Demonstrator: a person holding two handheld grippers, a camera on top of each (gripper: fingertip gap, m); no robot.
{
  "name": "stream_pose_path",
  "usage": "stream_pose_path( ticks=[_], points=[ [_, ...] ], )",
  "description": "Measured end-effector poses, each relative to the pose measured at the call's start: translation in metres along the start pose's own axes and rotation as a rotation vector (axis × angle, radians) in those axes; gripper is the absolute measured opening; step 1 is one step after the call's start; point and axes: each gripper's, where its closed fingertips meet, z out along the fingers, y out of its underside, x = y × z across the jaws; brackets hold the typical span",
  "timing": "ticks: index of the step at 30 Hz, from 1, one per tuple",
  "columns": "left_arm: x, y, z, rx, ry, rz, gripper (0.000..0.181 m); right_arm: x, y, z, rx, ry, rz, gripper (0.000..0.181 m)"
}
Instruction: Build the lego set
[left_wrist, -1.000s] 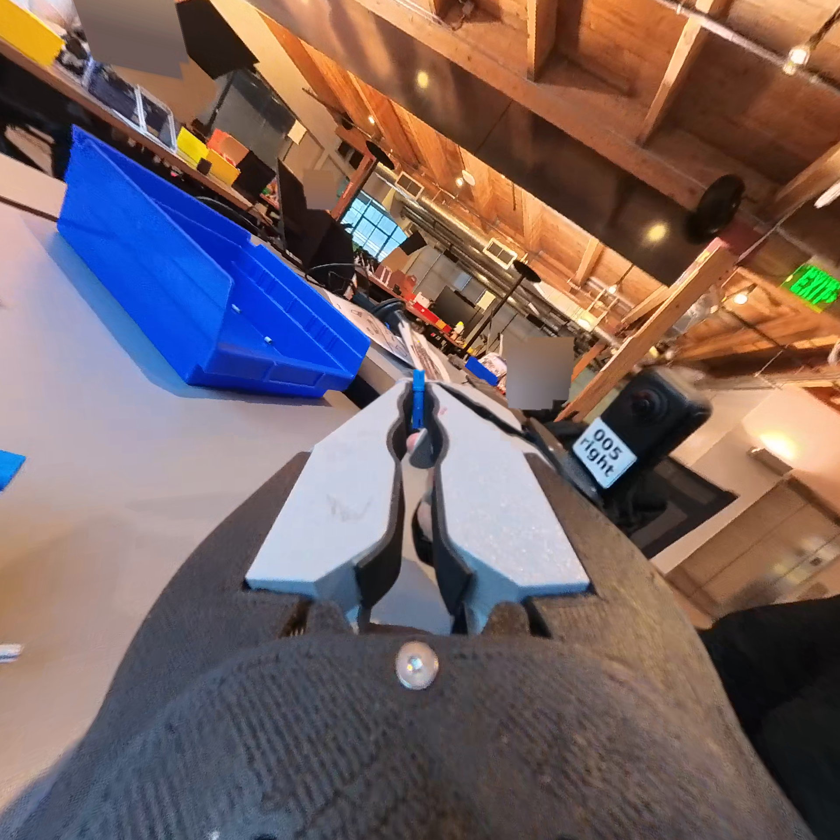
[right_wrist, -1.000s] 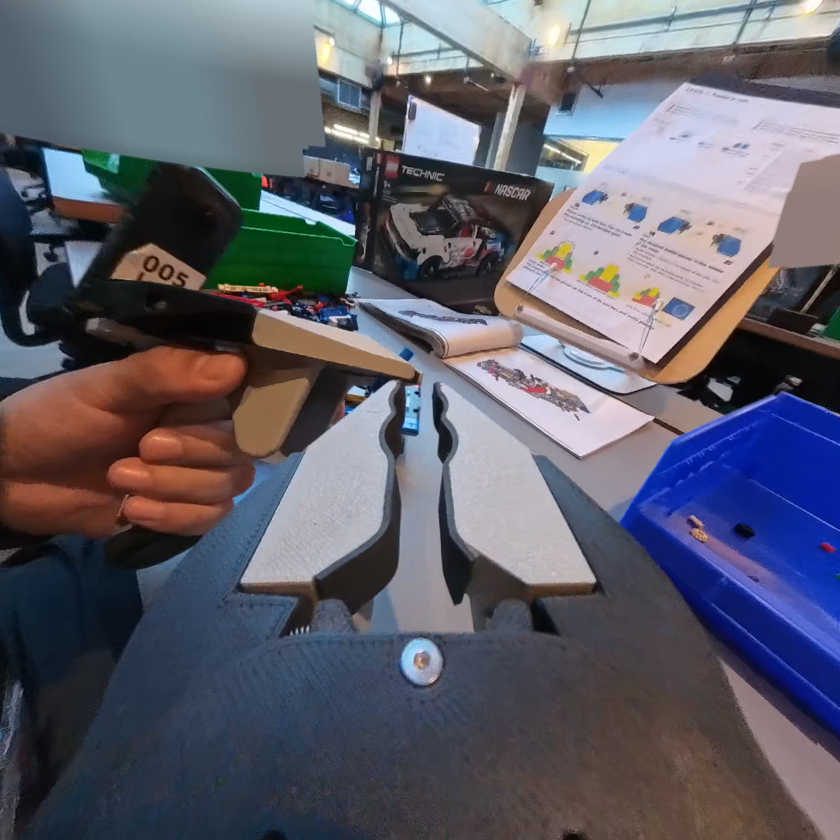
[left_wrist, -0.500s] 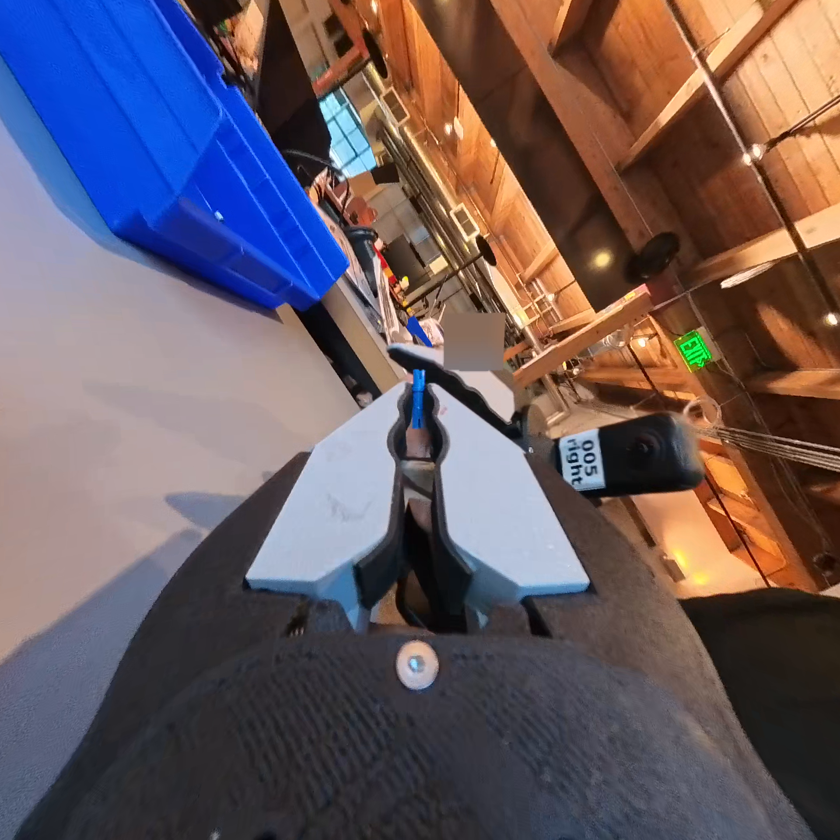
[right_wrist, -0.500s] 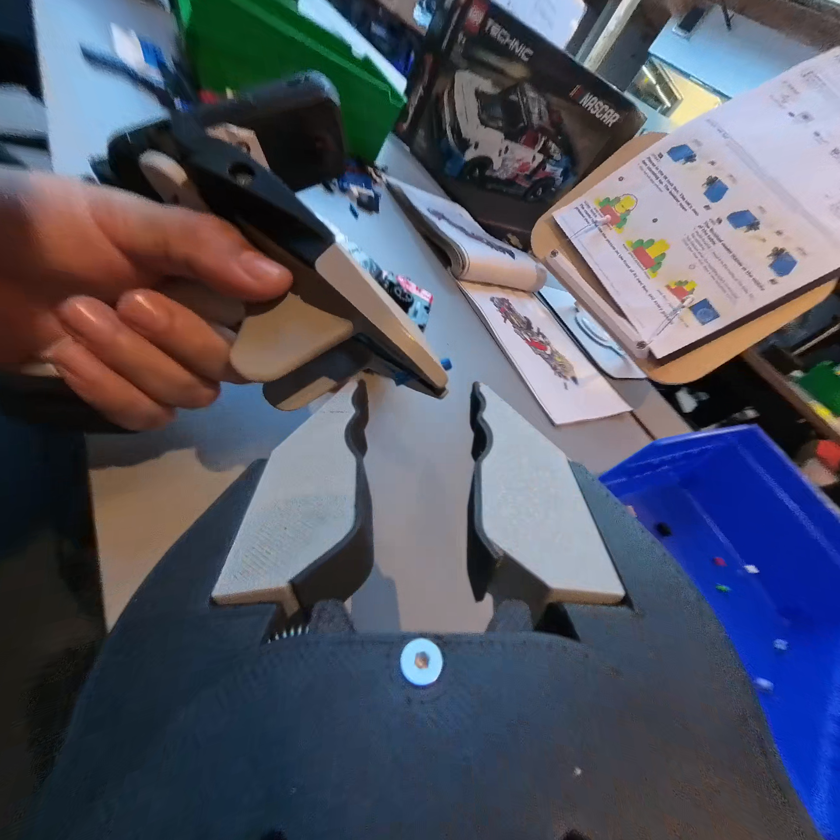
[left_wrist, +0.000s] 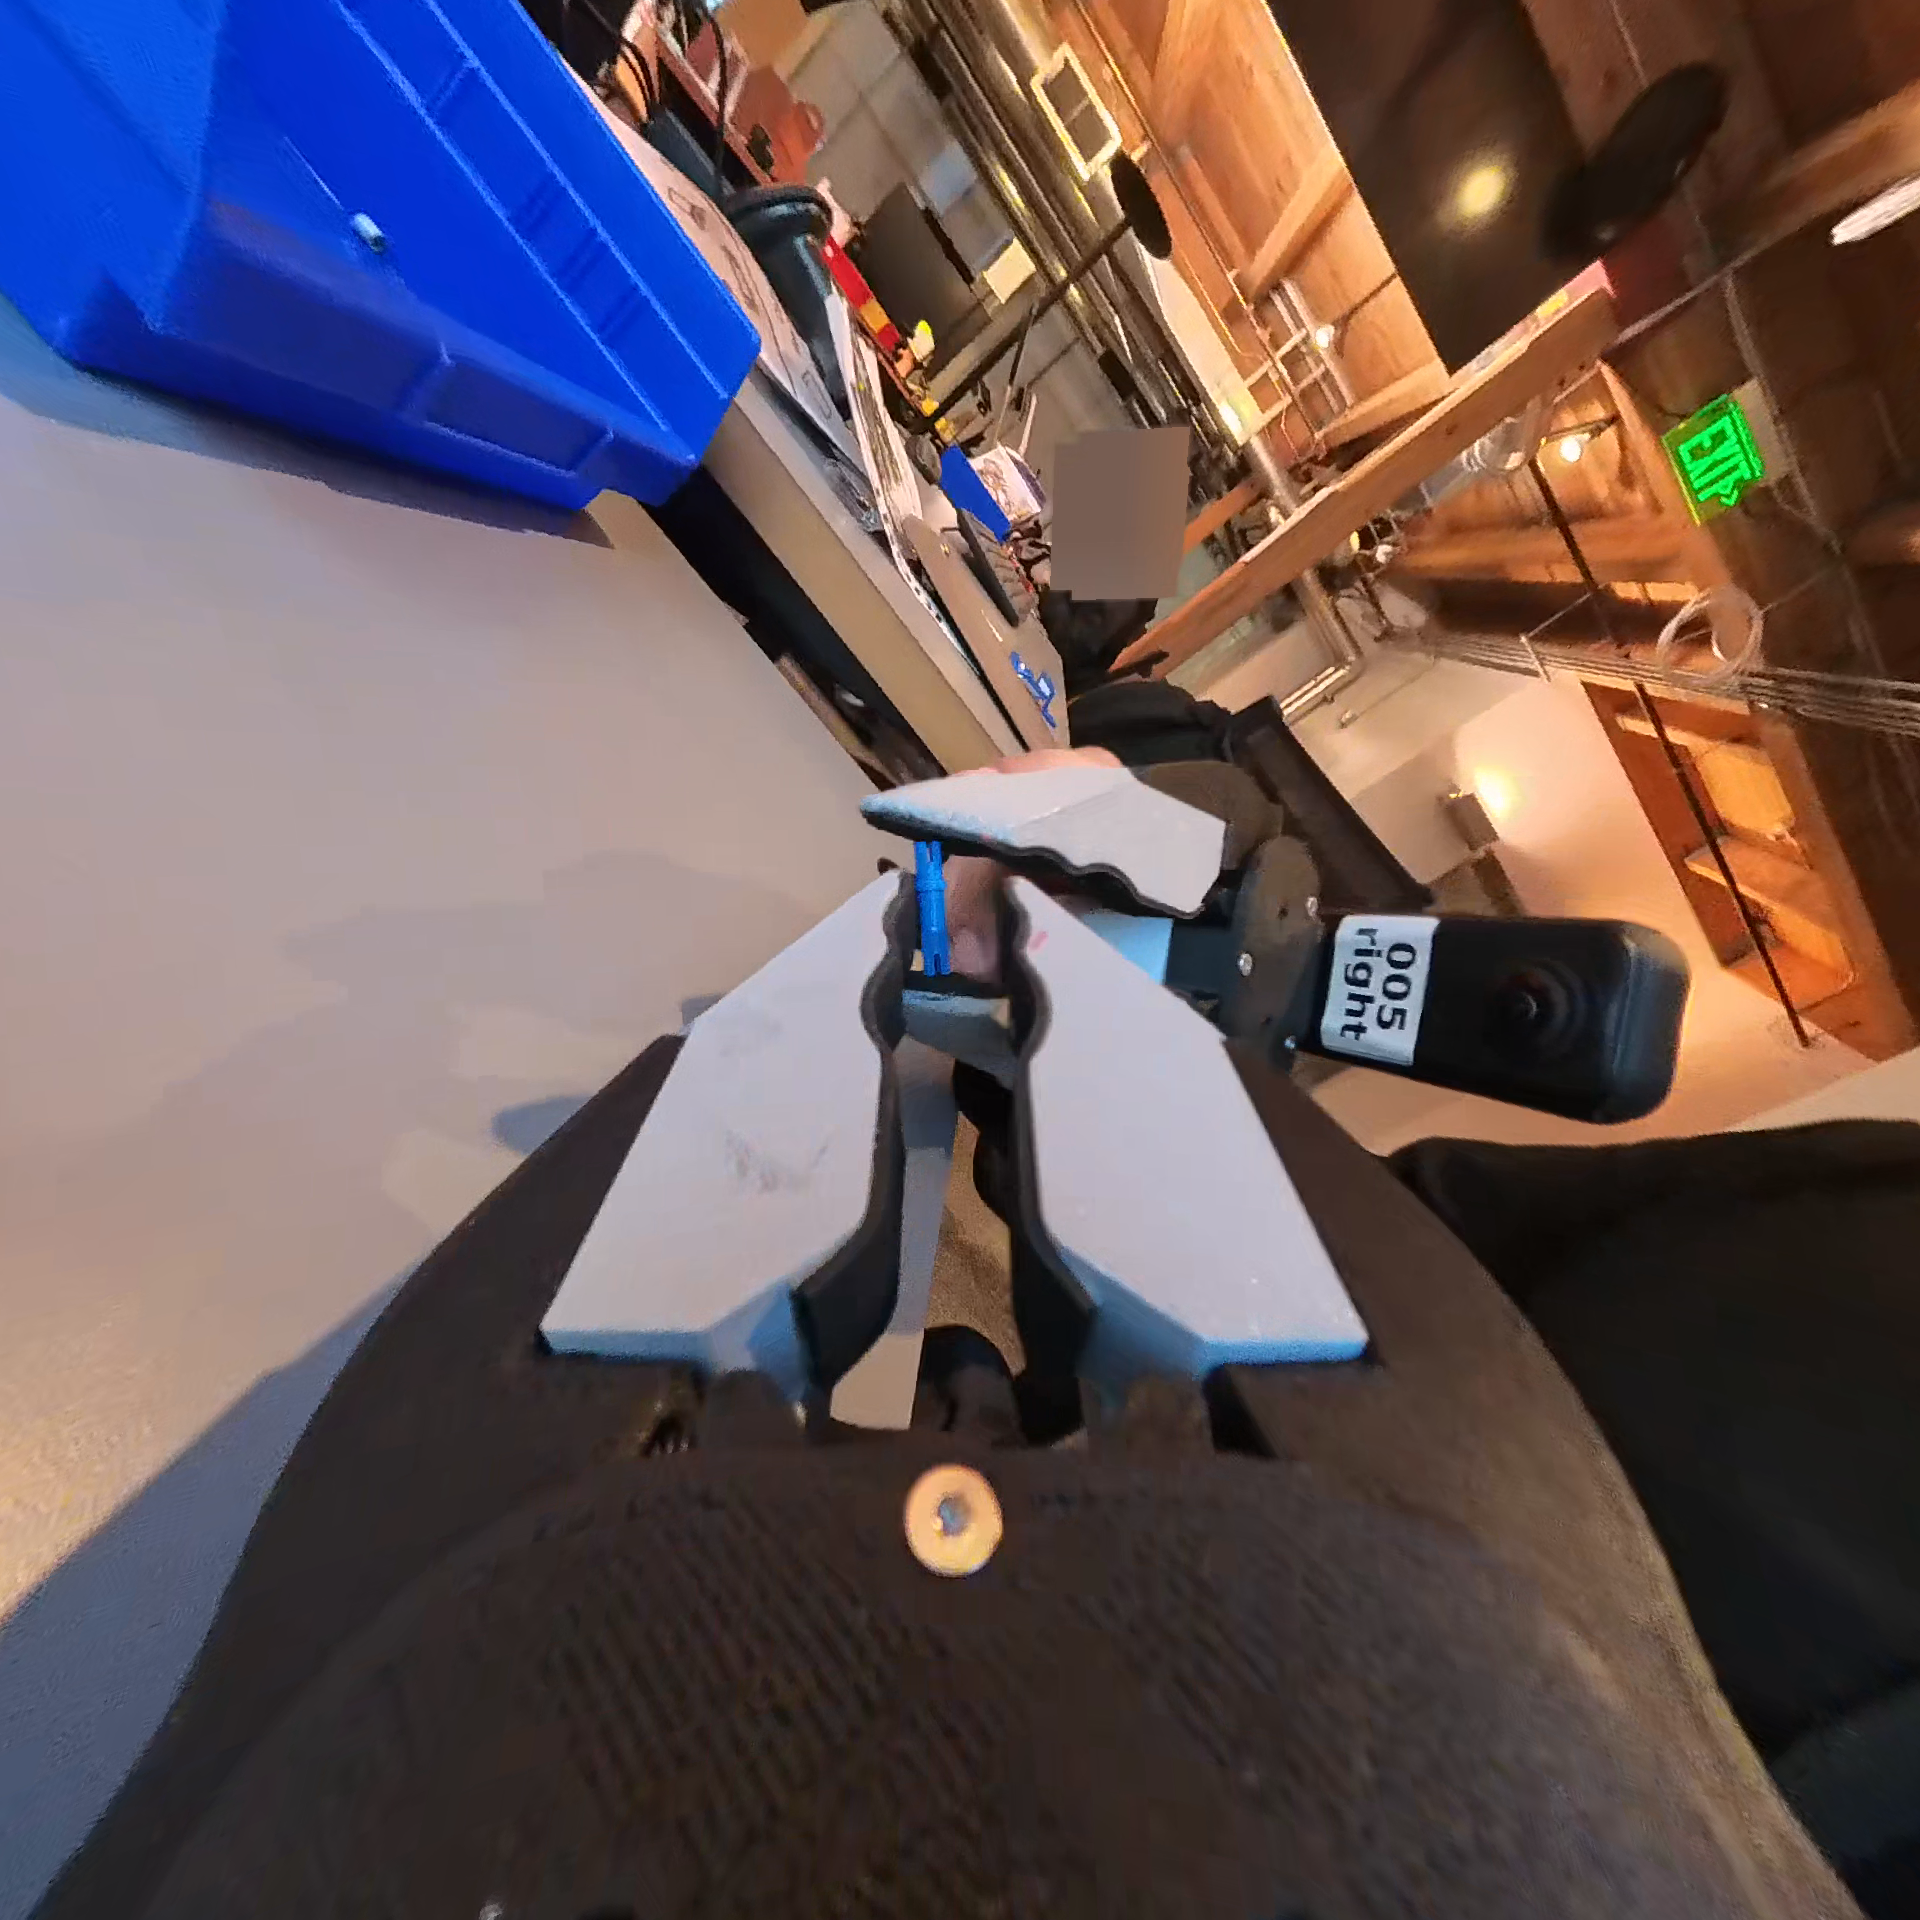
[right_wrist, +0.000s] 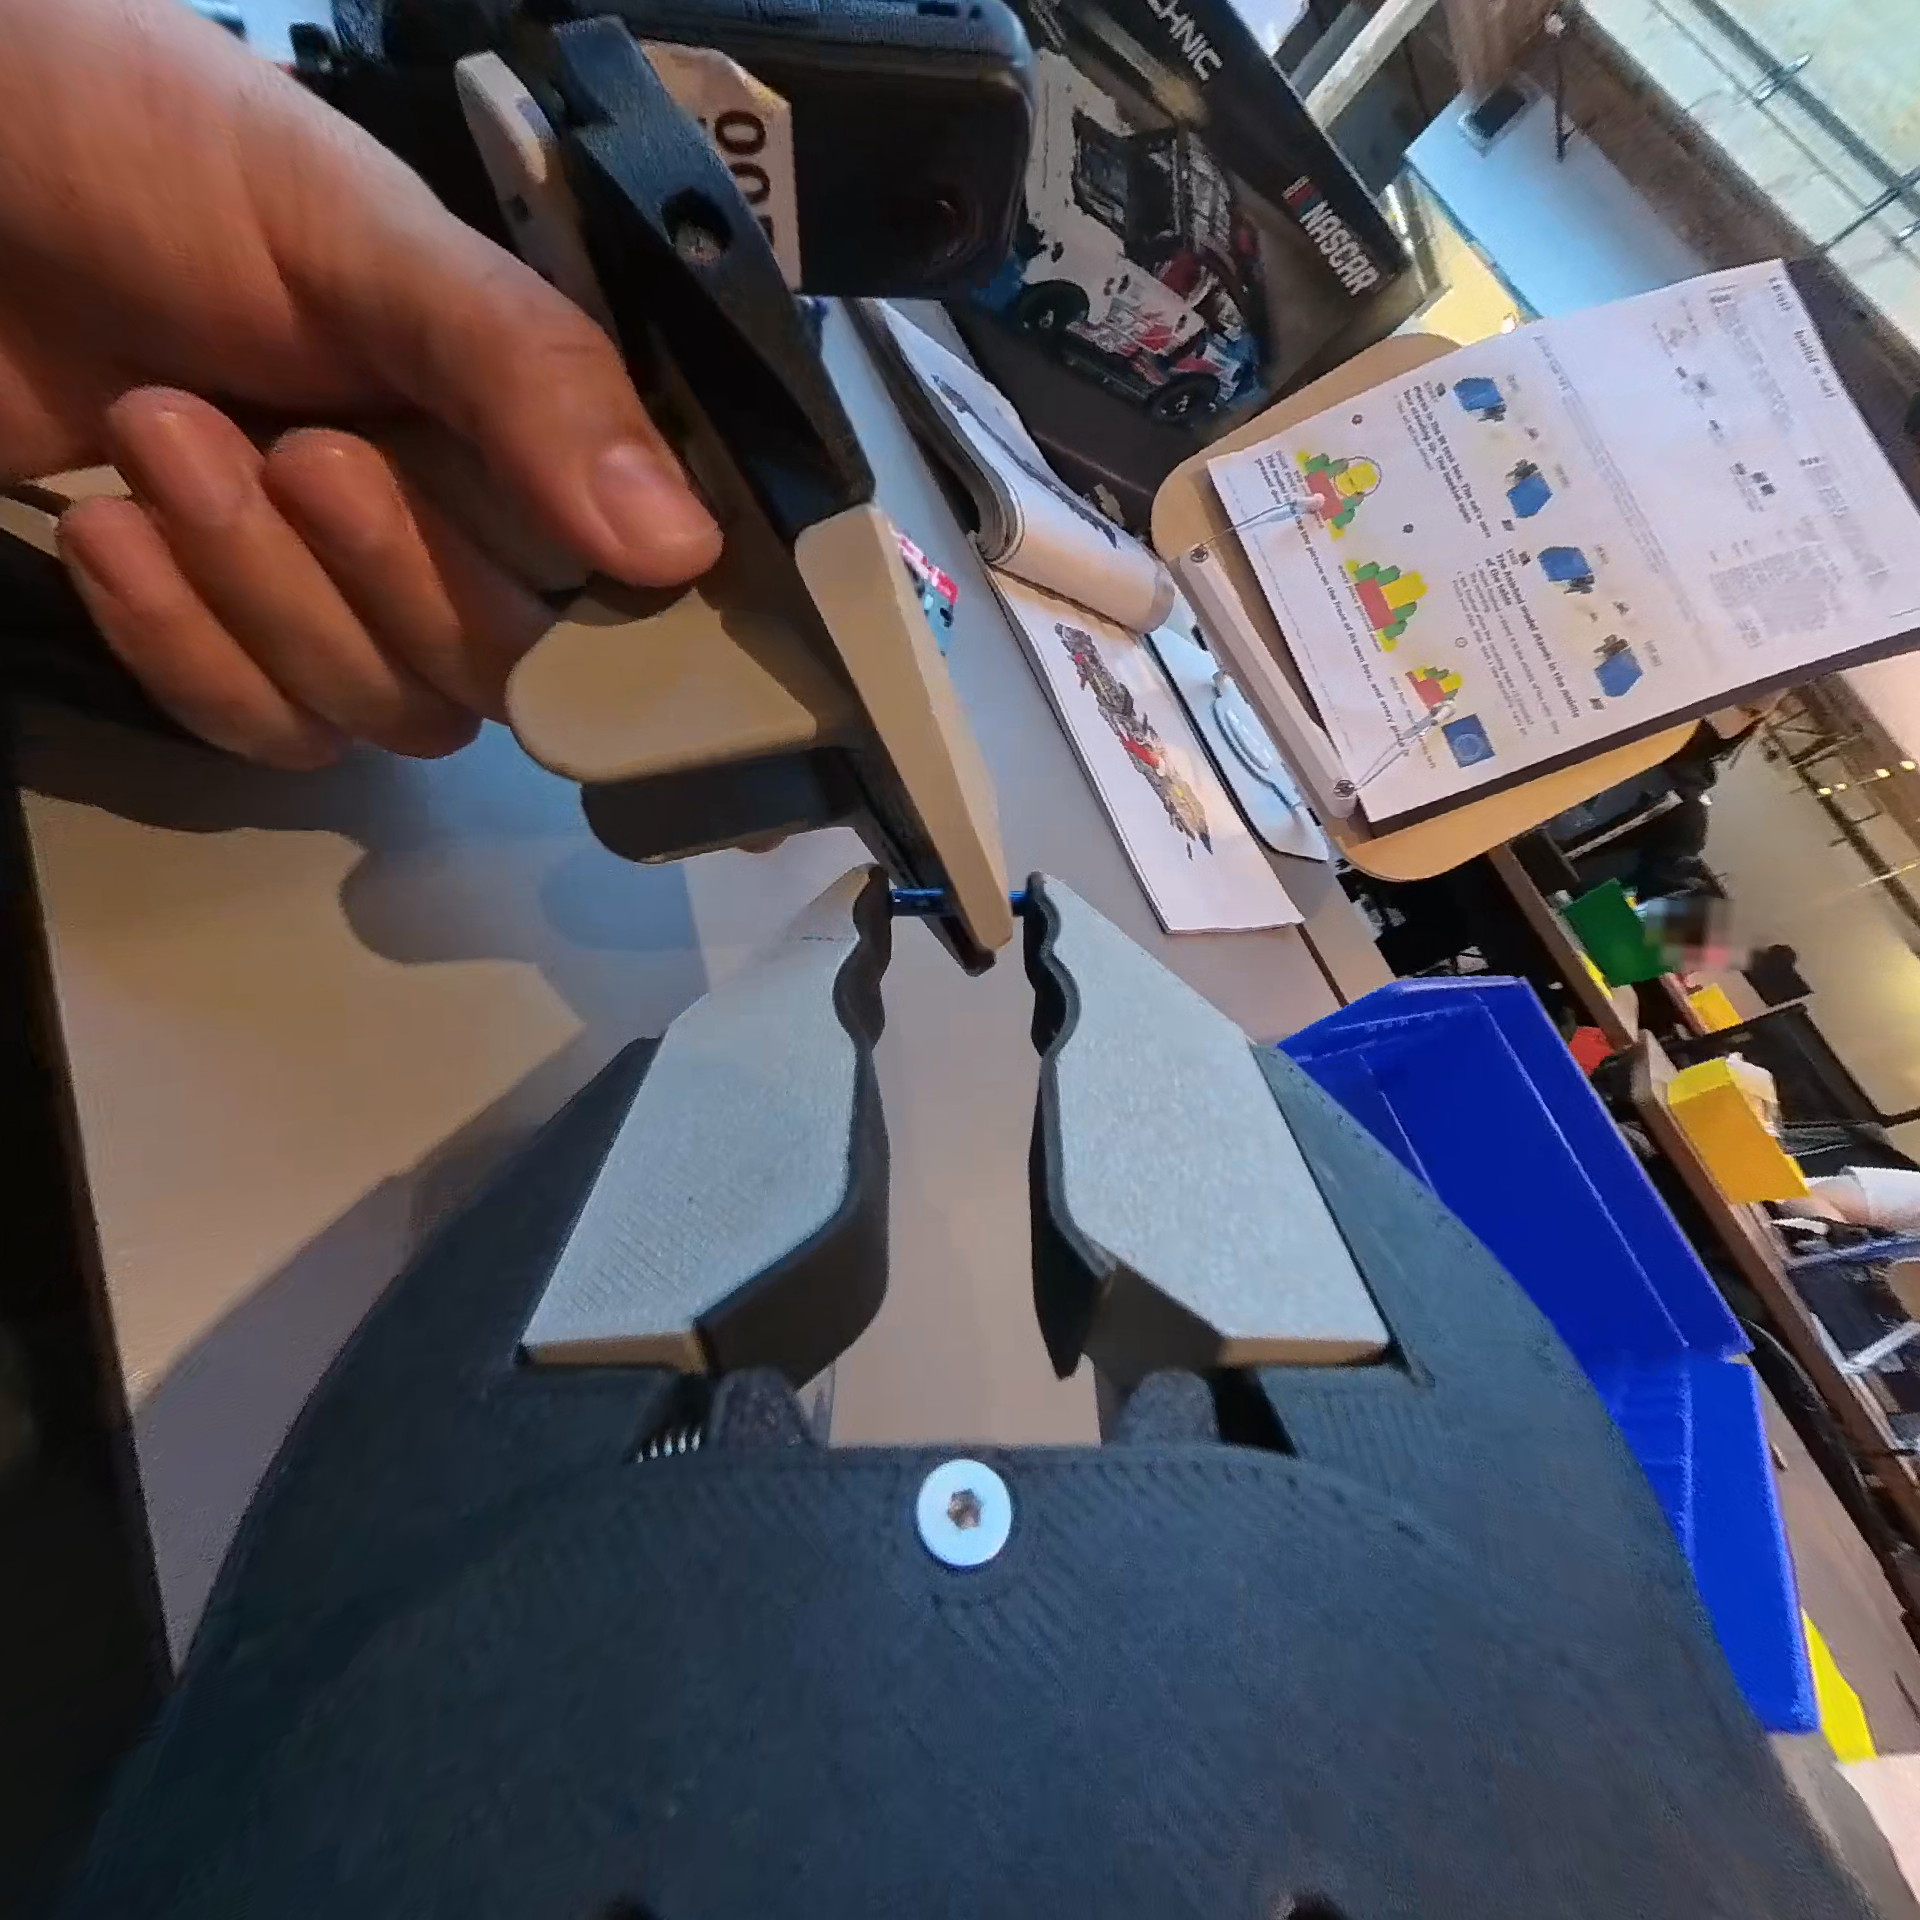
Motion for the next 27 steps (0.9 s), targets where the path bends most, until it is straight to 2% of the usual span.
stream_pose_path(
  ticks=[3,6,8,12,15,17,21,24,27],
  points=[
    [-0.006,0.004,-0.002,-0.053,-0.030,0.025,0.002,-0.004,0.001,0.001,0.006,-0.011,0.003,0.023],
    [-0.006,0.009,-0.003,-0.113,-0.079,0.184,0.002,-0.009,0.008,0.000,-0.009,-0.057,0.077,0.022],
    [-0.003,0.007,-0.004,-0.144,-0.138,0.362,0.002,-0.015,0.015,-0.006,0.007,-0.130,0.172,0.024],
    [-0.015,0.010,-0.009,-0.308,-0.337,0.848,0.002,-0.011,0.025,-0.026,0.047,-0.287,0.425,0.018],
    [-0.025,0.025,-0.011,-0.445,-0.387,1.076,0.001,-0.011,0.013,-0.039,0.088,-0.385,0.358,0.015],
    [-0.027,0.033,-0.010,-0.484,-0.377,1.102,0.001,-0.019,0.015,-0.038,0.038,-0.428,0.256,0.007],
    [-0.031,0.044,-0.009,-0.523,-0.363,1.110,0.001,-0.037,0.027,-0.026,-0.066,-0.448,0.099,0.018],
    [-0.037,0.051,-0.010,-0.562,-0.371,1.113,0.001,-0.043,0.035,-0.021,-0.109,-0.423,-0.016,0.006],
    [-0.043,0.060,-0.009,-0.599,-0.360,1.096,0.001,-0.048,0.037,-0.018,-0.125,-0.439,-0.057,0.007]
  ],
)
